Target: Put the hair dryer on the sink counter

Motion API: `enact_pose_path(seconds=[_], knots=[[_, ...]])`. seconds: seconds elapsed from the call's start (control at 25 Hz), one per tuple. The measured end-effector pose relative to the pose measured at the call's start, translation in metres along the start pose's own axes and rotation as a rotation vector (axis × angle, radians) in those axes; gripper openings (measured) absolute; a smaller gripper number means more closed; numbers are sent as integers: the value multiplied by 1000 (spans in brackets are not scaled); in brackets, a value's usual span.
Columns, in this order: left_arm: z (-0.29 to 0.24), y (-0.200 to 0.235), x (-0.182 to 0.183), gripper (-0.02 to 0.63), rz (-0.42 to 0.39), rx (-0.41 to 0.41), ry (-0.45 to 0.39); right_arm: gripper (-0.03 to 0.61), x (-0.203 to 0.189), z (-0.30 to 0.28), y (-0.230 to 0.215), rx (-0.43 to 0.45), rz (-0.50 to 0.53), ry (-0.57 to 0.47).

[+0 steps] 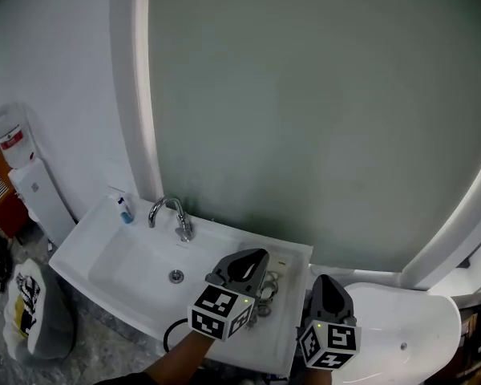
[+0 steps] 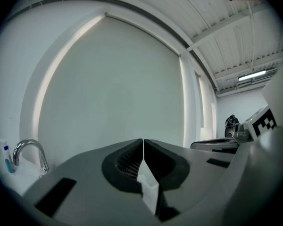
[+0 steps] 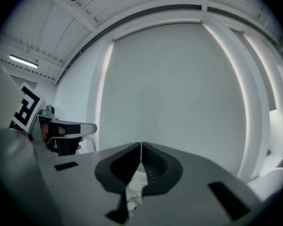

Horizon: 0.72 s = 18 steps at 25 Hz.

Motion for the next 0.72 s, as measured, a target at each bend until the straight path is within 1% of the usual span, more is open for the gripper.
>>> enact_pose_path(seconds=[0.24,0.4,0.52,0.72], knots=[[13,-4,21,17,-4,-41,-70,21,22,6,8,-9,36,-61],[17,-2,24,17,-27,-38,-70,21,26,5,14,-7,47,-68],[17,-2,28,17,-7,-44,-77,21,29,3,18,-2,50,-69],[14,3,26,17,-14,-24,-59,21,30,2,18,-10,55,-67]])
Point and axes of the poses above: the fingertips, and each gripper's own axes: z backward along the fingers, y to its left, x out of its top, the point moved 4 cm from there along z, backward along the fingers, and after that the axes turned 7 degrees about z, right-handed, at the moved point
